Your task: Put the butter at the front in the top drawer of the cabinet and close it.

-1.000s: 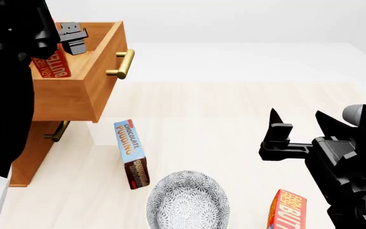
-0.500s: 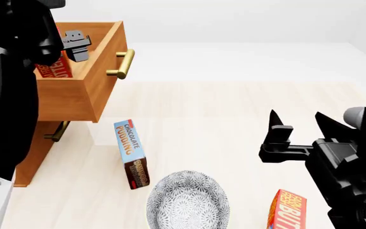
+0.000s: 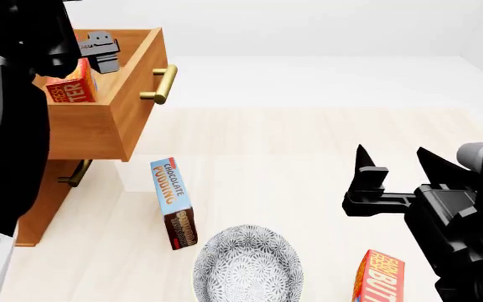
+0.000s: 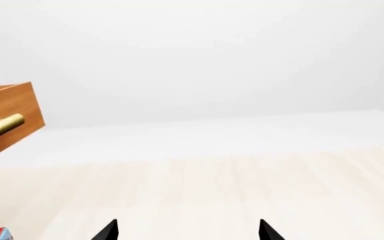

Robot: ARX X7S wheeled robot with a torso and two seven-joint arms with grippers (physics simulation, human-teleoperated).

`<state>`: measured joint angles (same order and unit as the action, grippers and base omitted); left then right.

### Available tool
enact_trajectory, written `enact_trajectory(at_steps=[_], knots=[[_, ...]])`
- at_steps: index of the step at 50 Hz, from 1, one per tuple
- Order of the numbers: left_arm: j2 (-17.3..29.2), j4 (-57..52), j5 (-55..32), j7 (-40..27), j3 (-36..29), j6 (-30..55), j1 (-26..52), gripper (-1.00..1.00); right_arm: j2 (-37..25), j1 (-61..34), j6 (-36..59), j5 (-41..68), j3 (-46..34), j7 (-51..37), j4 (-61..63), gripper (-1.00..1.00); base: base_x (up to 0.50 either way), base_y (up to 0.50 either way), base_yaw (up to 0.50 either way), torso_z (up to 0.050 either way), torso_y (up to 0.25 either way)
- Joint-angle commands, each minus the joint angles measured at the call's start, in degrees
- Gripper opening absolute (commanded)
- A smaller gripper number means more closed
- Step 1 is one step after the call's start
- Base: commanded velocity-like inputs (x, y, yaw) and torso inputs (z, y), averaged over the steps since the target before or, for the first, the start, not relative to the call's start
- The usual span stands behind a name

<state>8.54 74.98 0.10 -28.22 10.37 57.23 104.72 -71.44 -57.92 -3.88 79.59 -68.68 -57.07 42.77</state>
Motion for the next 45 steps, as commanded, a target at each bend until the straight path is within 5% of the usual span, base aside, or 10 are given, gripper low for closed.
enact_trajectory(at_steps=[1, 14, 26, 32, 37, 38, 43, 45], knots=[[-0.25, 0.01, -0.03, 1.15, -1.30, -0.09, 0.89, 1.00, -0.17, 0.27, -0.24, -0.27, 0.15, 0.22, 0.19, 1.00, 0.00, 0.00, 0.00, 0.000, 0.000], [-1.05, 0.01, 0.42, 4.66, -4.45, -1.37, 3.64, 1.00, -0.35, 0.42, -0.34, -0.47, 0.36, 0.26, 0.51, 1.00, 0.00, 0.00, 0.00, 0.001, 0.000], [-5.07, -0.12, 1.40, 18.65, -12.97, -5.27, 6.88, 1.00, -0.23, 0.57, -0.31, -0.52, 0.47, 0.48, 0.33, 1.00, 0.00, 0.00, 0.00, 0.000, 0.000], [-5.84, -44.14, -0.01, 25.37, -16.85, 20.01, -7.50, 1.00, 0.02, 0.52, -0.14, -0.51, 0.55, 0.44, 0.30, 1.00, 0.00, 0.00, 0.00, 0.000, 0.000], [-6.12, -63.72, -3.39, 27.98, -17.84, 32.67, -13.51, 1.00, -0.19, 0.83, -0.48, -0.68, 0.58, 0.36, 0.50, 1.00, 0.00, 0.00, 0.00, 0.000, 0.000], [-5.65, -65.12, -6.88, 26.40, -18.33, 32.75, -14.58, 1.00, -0.29, 0.90, -0.58, -0.74, 0.59, 0.34, 0.60, 1.00, 0.00, 0.00, 0.00, 0.000, 0.000], [3.16, -70.86, -49.85, -14.45, -20.92, 32.67, -19.28, 1.00, -0.32, 1.12, -0.76, -0.87, 0.61, 0.32, 0.70, 1.00, 0.00, 0.00, 0.00, 0.000, 0.000], [3.73, -72.74, -67.04, -20.00, -21.63, 32.55, -21.13, 1.00, -0.20, 1.20, -0.77, -0.91, 0.59, 0.33, 0.64, 1.00, 0.00, 0.00, 0.00, 0.000, 0.000]])
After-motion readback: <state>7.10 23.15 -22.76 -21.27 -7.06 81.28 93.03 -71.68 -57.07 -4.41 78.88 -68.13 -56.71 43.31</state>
